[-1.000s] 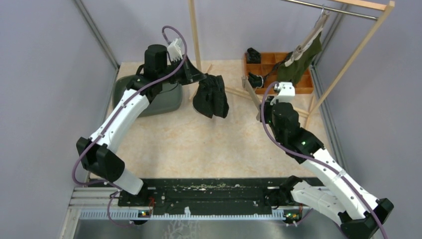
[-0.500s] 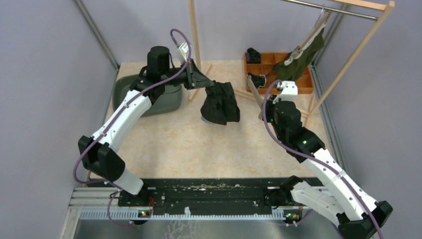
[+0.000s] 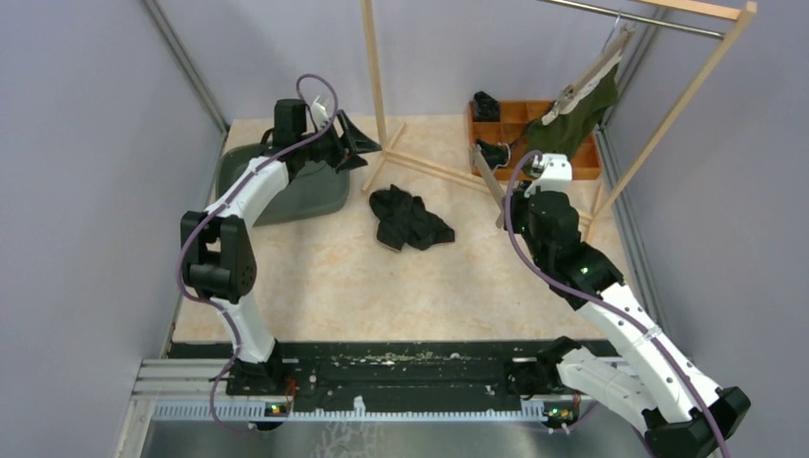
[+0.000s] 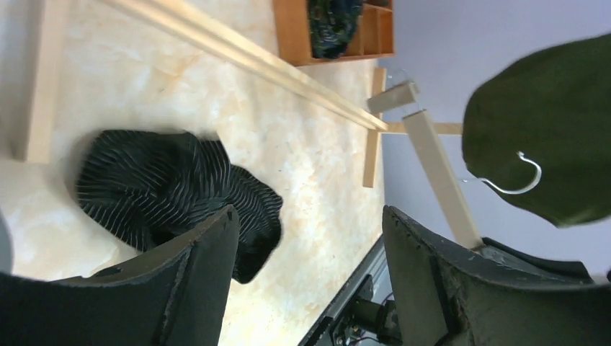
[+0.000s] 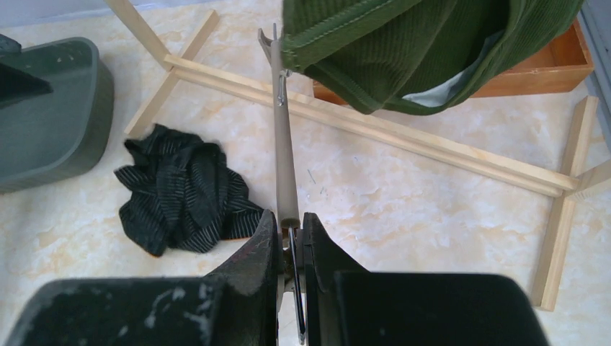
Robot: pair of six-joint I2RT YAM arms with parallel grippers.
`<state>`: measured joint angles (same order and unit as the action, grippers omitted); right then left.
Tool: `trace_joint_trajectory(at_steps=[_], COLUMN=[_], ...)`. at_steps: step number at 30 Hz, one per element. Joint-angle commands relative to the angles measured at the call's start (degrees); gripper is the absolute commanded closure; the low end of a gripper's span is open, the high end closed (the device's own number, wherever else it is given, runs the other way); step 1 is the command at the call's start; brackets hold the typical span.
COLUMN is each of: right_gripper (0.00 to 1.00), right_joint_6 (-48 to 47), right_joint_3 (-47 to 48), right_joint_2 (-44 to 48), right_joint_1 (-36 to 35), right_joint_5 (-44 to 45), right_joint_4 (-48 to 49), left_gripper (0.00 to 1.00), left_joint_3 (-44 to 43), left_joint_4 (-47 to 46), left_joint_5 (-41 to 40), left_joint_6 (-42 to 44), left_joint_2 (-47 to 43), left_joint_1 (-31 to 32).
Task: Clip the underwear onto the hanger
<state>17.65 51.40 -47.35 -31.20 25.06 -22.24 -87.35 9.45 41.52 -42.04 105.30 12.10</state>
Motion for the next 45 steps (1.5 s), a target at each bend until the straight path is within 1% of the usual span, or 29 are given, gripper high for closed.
trace_joint_trajectory(at_steps=[1,3,6,9,13,18,23,28,34,40,45], right_gripper=[1.0,1.0,1.0,1.0,1.0,1.0,1.0,1.0,1.0,1.0,1.0], right_joint_6=[0.0,-0.1,0.1,0.3,0.6,0.6,0.6,0.6,0.7,0.9,1.0], right_joint_3=[0.3,0.1,-0.4,-0.7,-0.9,-0.8,-1.1,-1.9,-2.3,-2.6,-2.9], right_joint_2=[1.8,1.7,1.5,1.1,0.8,1.5,2.8,3.6,3.8,4.0,4.2], right_joint_1=[0.6,0.7,0.6,0.6,0.7,0.7,0.7,0.7,0.8,0.7,0.8], right_joint_5=[-1.0,-1.0,-1.5,-1.6,-2.0,-1.4,-1.1,-1.2,-1.3,-1.4,-1.4], right_joint_4=[4.2,4.2,4.6,4.9,5.1,4.4,3.7,3.6,3.6,3.6,3.6], left_gripper=[0.22,0.22,0.22,0.22,0.23,0.24,0.24,0.24,0.25,0.25,0.26], left_joint_3=[0.9,0.8,-0.1,-1.4,-3.5,-4.1,-1.9,-0.3,-0.3,-0.9,0.6], left_joint_4=[-2.2,0.5,6.2,12.8,21.4,26.2,24.8,21.7,22.6,26.3,24.8], left_joint_5=[-4.7,-7.8,-13.0,-19.9,-28.3,-37.0,-43.0,-44.0,-45.4,-47.3,-47.9], left_joint_6=[1.1,3.4,8.4,15.6,20.7,22.0,21.8,22.0,21.5,19.9,20.1], left_joint_2=[-4.9,-7.0,-9.2,-9.3,-5.7,-0.9,1.2,2.6,5.3,8.3,7.6], left_joint_1=[1.3,2.4,5.7,11.4,19.3,25.0,28.6,31.3,34.1,34.6,35.0])
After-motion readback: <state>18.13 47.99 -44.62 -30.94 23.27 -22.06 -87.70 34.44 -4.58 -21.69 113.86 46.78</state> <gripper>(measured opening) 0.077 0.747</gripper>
